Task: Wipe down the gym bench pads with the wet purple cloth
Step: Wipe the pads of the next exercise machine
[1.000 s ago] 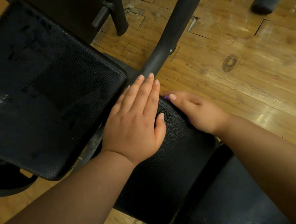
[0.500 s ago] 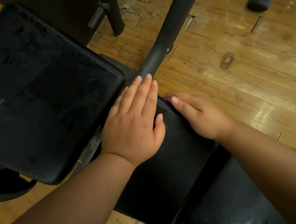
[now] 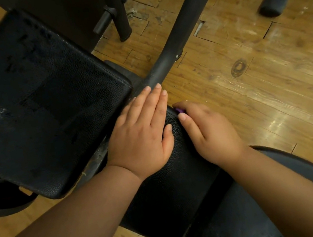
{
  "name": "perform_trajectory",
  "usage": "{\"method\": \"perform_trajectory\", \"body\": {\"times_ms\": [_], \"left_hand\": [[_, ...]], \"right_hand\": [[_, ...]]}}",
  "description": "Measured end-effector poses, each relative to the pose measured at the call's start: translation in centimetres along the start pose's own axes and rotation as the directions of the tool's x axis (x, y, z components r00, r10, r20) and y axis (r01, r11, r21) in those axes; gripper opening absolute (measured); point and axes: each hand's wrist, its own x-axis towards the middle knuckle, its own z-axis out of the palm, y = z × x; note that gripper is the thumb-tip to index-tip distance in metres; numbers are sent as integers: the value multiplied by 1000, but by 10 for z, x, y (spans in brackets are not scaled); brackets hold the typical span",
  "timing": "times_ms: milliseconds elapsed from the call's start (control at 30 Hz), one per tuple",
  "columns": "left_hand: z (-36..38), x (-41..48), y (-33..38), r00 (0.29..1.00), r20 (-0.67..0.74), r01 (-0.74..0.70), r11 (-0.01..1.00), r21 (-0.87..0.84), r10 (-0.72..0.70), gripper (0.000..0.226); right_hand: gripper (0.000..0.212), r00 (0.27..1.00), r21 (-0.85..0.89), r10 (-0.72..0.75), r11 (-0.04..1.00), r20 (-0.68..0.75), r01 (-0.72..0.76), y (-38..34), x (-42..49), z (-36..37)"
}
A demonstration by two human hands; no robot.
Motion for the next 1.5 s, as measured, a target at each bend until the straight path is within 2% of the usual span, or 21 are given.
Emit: {"method": "perform_trajectory", "body": {"times_ms": [133,200,267,333,400,500,667,867,1067,1233,1400,1500], "left_hand": [[-1,0,0,1000,-9,-23,1000,-2,23,58],[0,0,0,1000,-6,-22,1000,-2,22,58],[-1,0,0,1000,-4,-19,1000,-1,19,58],[-1,0,0,1000,-3,-17,1000,-1,17,58],[-1,0,0,1000,1,-16,1000,-1,16,58],[-1,0,0,1000,5,-9,1000,-5,9,58],[-1,0,0,1000,-1,-16,1000,6,16,58],[-1,-1,0,1000,-20,-22,1000,-8,22,55],[-1,-1,0,999,-24,-39,999,-22,39,53],[0,-1,0,999,-33,-29,1000,-12,29,53],[1,0,1,998,-53,-36,999,-19,35,50],[0,0,2,999,-39,-36,999,-1,36,51]], "right_hand": [[52,982,255,110,956,155,-147,3,19,-7],[49,992,166,34,985,124,-54,4,14,-7],[49,999,63,-41,997,25,39,1,-2,-3],[51,999,10,-42,999,-31,43,-2,-7,-1],[53,1000,-18,-12,1000,-16,12,-6,5,0],[53,998,-10,-61,998,7,61,-7,12,1],[50,995,-74,-82,994,-59,77,3,-17,3],[51,997,-63,-82,995,-2,82,-7,9,1],[47,988,-127,-118,986,-99,105,3,-23,5],[48,994,46,-101,994,35,99,4,3,-1],[47,994,25,-105,994,-34,106,8,-20,0],[47,996,33,-92,995,-9,92,9,-21,-3]]}}
